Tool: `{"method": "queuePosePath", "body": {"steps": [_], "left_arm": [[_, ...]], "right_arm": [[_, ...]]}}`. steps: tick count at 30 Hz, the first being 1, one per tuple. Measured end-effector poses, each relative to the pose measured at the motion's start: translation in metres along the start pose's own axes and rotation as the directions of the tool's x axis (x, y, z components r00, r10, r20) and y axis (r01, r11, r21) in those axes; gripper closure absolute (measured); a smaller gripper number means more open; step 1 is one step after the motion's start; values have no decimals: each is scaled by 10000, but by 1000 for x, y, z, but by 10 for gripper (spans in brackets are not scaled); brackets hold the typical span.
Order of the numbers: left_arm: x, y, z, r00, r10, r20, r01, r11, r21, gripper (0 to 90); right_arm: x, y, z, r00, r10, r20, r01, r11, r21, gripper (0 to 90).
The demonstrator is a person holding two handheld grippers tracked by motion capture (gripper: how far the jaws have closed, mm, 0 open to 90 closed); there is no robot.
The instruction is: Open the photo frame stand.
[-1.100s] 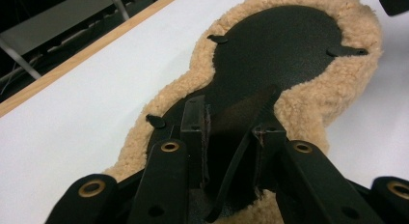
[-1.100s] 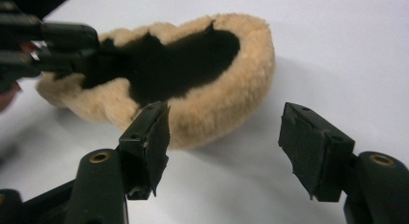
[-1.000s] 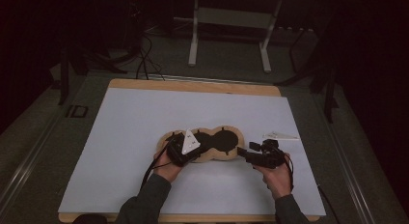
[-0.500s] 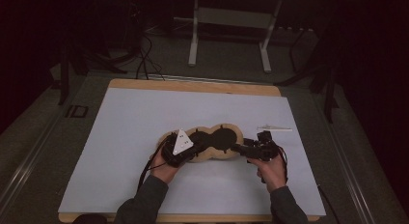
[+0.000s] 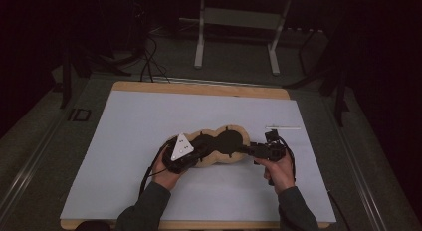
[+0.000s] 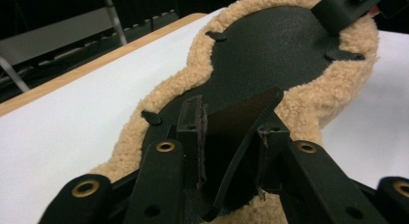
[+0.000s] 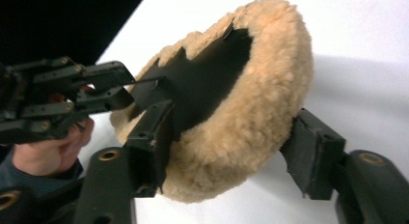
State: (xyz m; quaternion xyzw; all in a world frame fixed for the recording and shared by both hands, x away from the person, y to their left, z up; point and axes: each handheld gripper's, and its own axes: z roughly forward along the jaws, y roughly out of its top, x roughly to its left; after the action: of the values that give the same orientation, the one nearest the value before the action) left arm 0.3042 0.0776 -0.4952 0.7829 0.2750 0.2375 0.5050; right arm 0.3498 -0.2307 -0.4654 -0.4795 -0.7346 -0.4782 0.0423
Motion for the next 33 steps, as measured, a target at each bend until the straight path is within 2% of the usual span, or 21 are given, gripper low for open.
{"method": "queuePosePath", "body": {"steps": [2,9,13,21,28,33], "left_arm": [[1,-2,-2,9996,-218,190,219,9998,-26,678],[2,-4,-8,9986,-355,394,352,9993,84,576],[6,-6,-12,9968,-524,597,510,9984,247,516],[8,-8,-18,9939,-723,828,673,9958,621,399],[10,-13,-25,9874,-922,1286,807,9925,920,383],[15,-18,-34,9855,-1034,1345,901,9907,1017,364]], "right_arm": [[1,0,0,10000,-30,-70,30,10000,70,415],[2,0,-2,9997,-11,-240,11,10000,4,471],[3,2,-4,9982,20,-603,-29,9999,-152,522],[5,4,-5,9971,-288,-710,282,9996,-100,555],[8,5,-7,9959,-573,-702,576,9983,21,580],[9,7,-7,9952,-701,-676,707,9975,67,589]]}}
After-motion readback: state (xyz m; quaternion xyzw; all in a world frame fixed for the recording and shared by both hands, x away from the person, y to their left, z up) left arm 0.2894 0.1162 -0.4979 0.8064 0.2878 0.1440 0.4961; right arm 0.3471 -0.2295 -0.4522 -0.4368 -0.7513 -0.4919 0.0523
